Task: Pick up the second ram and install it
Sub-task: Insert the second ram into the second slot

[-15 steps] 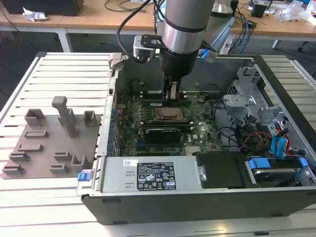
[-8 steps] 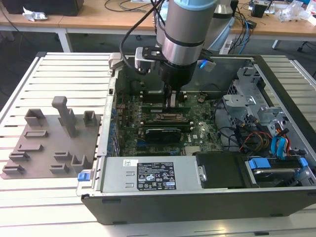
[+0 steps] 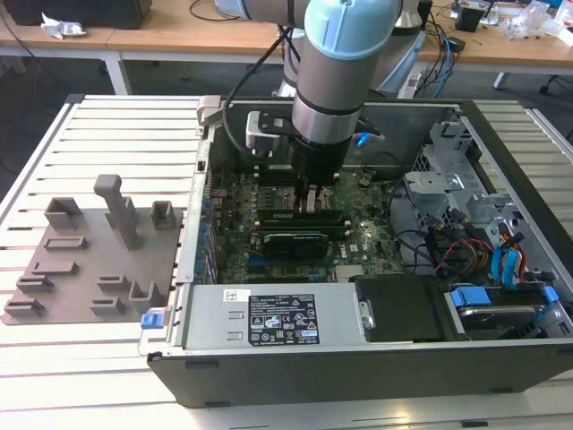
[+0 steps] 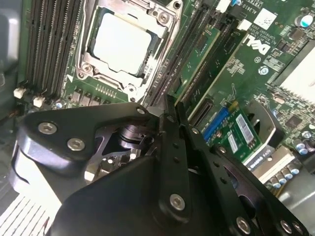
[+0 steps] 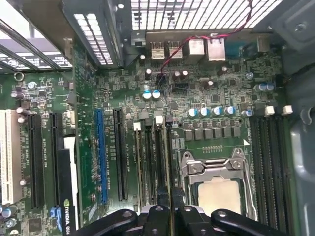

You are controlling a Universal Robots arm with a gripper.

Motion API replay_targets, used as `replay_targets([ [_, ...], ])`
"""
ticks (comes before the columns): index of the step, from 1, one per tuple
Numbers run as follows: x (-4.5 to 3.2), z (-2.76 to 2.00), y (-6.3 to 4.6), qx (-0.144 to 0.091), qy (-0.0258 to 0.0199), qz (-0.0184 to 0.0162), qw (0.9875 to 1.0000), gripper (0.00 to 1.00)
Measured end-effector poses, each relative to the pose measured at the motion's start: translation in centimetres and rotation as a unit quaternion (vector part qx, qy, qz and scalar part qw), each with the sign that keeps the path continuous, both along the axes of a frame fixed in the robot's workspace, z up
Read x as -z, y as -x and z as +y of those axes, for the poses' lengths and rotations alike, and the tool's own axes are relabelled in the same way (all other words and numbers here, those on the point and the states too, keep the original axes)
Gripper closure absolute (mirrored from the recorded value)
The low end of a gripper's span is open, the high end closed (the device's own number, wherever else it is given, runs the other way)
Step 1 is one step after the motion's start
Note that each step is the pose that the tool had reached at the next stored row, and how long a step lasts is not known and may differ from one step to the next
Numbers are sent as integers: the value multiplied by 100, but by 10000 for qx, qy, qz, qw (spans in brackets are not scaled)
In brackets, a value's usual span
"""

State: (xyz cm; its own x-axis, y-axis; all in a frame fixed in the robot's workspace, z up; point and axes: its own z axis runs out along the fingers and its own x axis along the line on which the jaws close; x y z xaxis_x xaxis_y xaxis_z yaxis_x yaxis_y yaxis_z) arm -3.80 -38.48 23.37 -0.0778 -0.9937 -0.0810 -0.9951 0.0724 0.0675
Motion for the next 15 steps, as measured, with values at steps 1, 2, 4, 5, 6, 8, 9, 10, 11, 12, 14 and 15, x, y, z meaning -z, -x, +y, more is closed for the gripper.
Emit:
replay_targets([
  [1, 39, 0, 0, 0, 0, 0, 10000, 87],
  [2, 84, 0, 0, 0, 0, 0, 10000, 87],
  [4, 158, -3, 1, 0, 9, 5, 10000, 87],
  [5, 164, -1, 0, 0, 2, 2, 10000, 87],
  [6, 156, -1, 0, 1, -1, -3, 10000, 87],
  [8, 60, 0, -1, 0, -1, -8, 10000, 87],
  [9, 3, -1, 0, 0, -3, -13, 10000, 87],
  [10, -4, -12, 1, 0, -2, -14, 10000, 87],
  [11, -5, -30, 1, 1, -2, -13, 10000, 87],
  [12, -5, -71, 1, 1, -2, -13, 10000, 87],
  [14, -12, -100, -1, 1, -1, -12, 10000, 87],
  [15, -57, -100, -4, 0, -1, -13, 10000, 87],
])
